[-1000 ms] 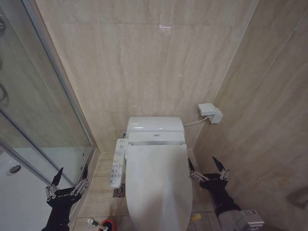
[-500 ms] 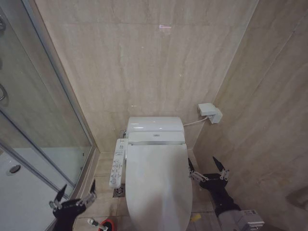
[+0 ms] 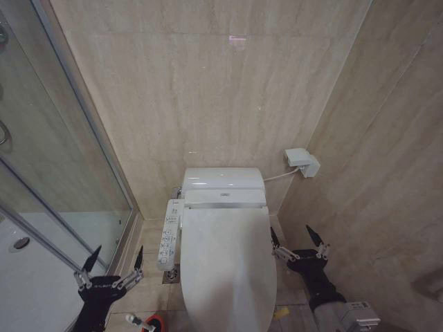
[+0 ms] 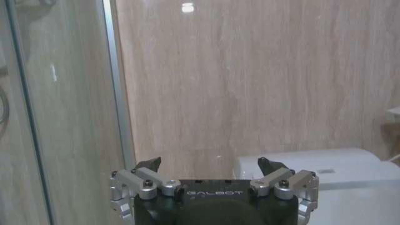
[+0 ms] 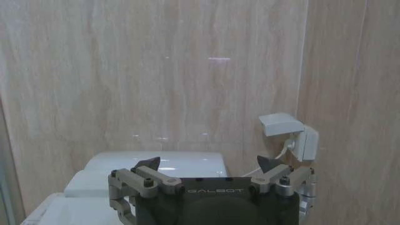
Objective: Open the toilet lid, clean the toilet bowl with a toilet brush, close the toilet lid, and flush.
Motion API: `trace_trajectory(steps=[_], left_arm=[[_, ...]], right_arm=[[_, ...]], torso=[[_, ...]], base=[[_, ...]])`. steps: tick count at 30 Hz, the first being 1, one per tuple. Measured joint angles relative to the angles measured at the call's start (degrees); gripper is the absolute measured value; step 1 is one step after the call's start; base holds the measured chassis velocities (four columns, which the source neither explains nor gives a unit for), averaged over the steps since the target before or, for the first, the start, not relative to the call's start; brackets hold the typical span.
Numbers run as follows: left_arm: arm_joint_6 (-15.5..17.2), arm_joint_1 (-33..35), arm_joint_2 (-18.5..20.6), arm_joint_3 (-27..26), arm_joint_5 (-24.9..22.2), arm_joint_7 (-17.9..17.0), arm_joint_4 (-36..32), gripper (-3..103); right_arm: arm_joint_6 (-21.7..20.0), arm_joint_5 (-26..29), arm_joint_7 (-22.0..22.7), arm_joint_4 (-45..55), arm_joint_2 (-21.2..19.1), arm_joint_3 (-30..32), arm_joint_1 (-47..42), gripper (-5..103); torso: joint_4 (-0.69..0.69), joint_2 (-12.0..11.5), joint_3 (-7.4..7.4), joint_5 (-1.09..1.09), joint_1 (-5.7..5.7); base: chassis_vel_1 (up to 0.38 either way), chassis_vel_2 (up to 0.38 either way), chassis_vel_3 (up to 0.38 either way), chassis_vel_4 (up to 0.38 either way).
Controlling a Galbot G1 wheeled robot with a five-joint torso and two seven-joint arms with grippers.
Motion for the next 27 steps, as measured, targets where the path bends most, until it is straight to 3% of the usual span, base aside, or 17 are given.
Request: trace_trajectory(steps=[9, 17, 27], left_arm=[[-1.6, 1.2, -0.4, -0.1, -0.9, 0.2, 0.0, 100], [-5.1, 1.6, -0.4, -1.7, 0.7, 2.3, 0.1, 100], [-4.6, 1.8, -0.5, -1.0, 0.6, 1.9, 0.1, 100]], right_arm=[[0.0, 0.0, 0.0, 0.0, 0.0, 0.0, 0.0, 100], [0.0, 0.0, 0.0, 0.0, 0.0, 0.0, 0.0, 100], [0.0, 0.0, 0.0, 0.0, 0.0, 0.0, 0.0, 100]], torso=[[0.0, 0.0, 0.0, 0.0, 0.0], [-0.01, 0.0, 0.0, 0.0, 0.0], [-0.01, 0.0, 0.0, 0.0, 0.0]], base=[[0.0, 0.0, 0.0, 0.0], [0.0, 0.0, 0.0, 0.0], [0.0, 0.0, 0.0, 0.0]])
